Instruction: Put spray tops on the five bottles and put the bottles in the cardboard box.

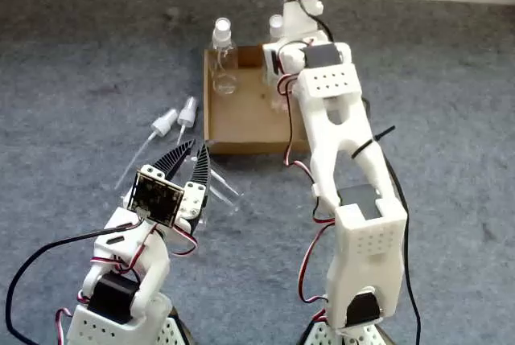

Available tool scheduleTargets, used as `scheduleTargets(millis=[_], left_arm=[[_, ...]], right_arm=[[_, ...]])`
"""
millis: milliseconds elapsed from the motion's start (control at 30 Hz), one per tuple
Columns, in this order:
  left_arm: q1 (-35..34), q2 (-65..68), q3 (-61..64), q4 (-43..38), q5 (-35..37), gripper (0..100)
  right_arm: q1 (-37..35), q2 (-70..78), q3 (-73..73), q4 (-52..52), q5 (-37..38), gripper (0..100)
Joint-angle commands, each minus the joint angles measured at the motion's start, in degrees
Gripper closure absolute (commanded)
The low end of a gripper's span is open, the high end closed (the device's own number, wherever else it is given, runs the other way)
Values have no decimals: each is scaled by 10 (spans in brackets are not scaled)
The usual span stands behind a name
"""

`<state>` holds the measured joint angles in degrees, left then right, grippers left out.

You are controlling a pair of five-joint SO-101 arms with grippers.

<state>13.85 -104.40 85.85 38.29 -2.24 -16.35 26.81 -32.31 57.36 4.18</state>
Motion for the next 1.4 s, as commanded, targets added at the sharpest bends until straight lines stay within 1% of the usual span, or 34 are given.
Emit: scheduleTargets(millis=[0,300,567,700,800,867,933,1033,1133,1300,1367], left_arm=[[8,0,-4,-12,0,994],[8,0,-4,-12,0,994],[8,0,-8,-12,2,994],[-3,0,-47,1,3,994],[-40,2,-124,70,3,994],[-87,22,-189,122,-4,994],[-141,74,-260,156,-41,994],[-209,210,-371,195,-98,994],[-247,376,-498,273,-118,993],[-261,622,-703,447,-122,992],[-261,696,-765,504,-151,992]], right_arm=[[-2,-12,-75,37,3,732],[-2,-12,-271,209,3,732],[-2,-12,-433,429,6,735],[2,-23,-453,439,5,746],[0,-53,-393,439,5,830],[-2,-95,-328,439,6,887],[-3,-147,-252,439,6,909],[-9,-241,-121,438,8,910],[-12,-348,22,438,36,910],[-7,-516,272,429,102,910],[-7,-581,364,428,142,910]])
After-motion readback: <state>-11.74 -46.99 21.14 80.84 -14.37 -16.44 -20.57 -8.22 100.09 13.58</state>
